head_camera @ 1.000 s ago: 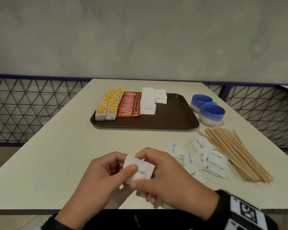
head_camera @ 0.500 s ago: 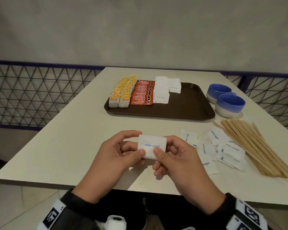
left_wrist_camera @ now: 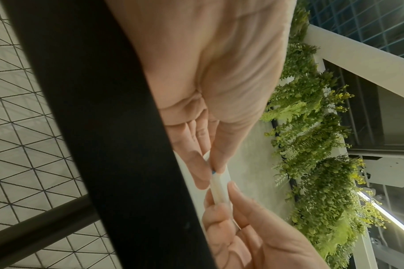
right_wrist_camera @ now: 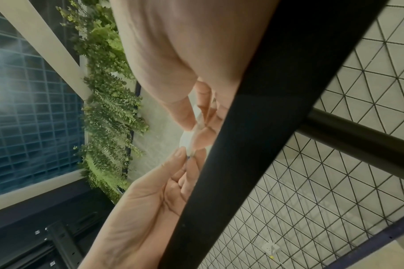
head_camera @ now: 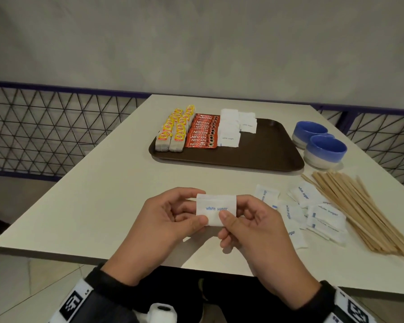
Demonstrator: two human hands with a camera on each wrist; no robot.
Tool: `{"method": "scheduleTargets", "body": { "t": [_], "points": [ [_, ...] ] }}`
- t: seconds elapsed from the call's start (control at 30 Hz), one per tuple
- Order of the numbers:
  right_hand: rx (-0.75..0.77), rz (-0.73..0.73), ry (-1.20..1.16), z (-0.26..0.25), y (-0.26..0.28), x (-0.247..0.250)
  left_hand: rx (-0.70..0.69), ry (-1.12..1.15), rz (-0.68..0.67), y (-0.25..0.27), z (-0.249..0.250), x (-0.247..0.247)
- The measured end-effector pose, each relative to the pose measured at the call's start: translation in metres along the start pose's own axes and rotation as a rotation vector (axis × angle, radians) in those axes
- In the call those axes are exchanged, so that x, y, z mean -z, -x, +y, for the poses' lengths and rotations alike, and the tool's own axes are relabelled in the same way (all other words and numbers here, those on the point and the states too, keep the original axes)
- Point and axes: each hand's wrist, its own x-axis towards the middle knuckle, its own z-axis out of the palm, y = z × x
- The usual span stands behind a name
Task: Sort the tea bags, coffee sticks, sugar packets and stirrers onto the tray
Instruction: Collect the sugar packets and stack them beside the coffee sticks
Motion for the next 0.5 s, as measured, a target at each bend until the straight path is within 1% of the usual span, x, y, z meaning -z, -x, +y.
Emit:
{"method": "scheduleTargets", "body": {
  "t": [0.1, 0.17, 0.23, 0.3, 0.37, 0.4, 0.43, 0.47, 0.5],
  "points": [
    [-0.034, -0.007, 0.021, -0.002, -0.001, -0.004, -0.022, -0.018, -0.016, 0.000, 0.000, 0.000],
    [-0.080, -0.068, 0.080, -0.006, -0.002, -0.008, -0.031, -0.037, -0.022, 0.001, -0.001, 0.001],
    [-0.107, -0.145, 0.223, -0.018, -0.006, -0.005, -0.048, -0.053, -0.035, 0.001, -0.003, 0.001],
    [-0.075, -0.268, 0.495, -0.038, -0.014, 0.005, -0.063, -0.080, -0.067, 0.002, -0.004, -0.001],
    [-0.027, -0.465, 0.741, -0.064, -0.028, 0.015, -0.062, -0.077, -0.098, 0.002, -0.006, -0.003],
    [-0.028, -0.562, 0.828, -0.078, -0.036, 0.017, -0.060, -0.060, -0.103, 0.000, -0.008, -0.003],
    [-0.049, -0.634, 0.861, -0.090, -0.047, 0.020, -0.067, -0.026, -0.095, 0.001, -0.008, -0.003],
    [-0.081, -0.671, 0.850, -0.103, -0.058, 0.024, -0.060, 0.003, -0.062, -0.001, -0.010, -0.005],
    [-0.117, -0.672, 0.808, -0.115, -0.071, 0.028, -0.050, 0.019, -0.031, -0.003, -0.010, -0.006]
  ]
}}
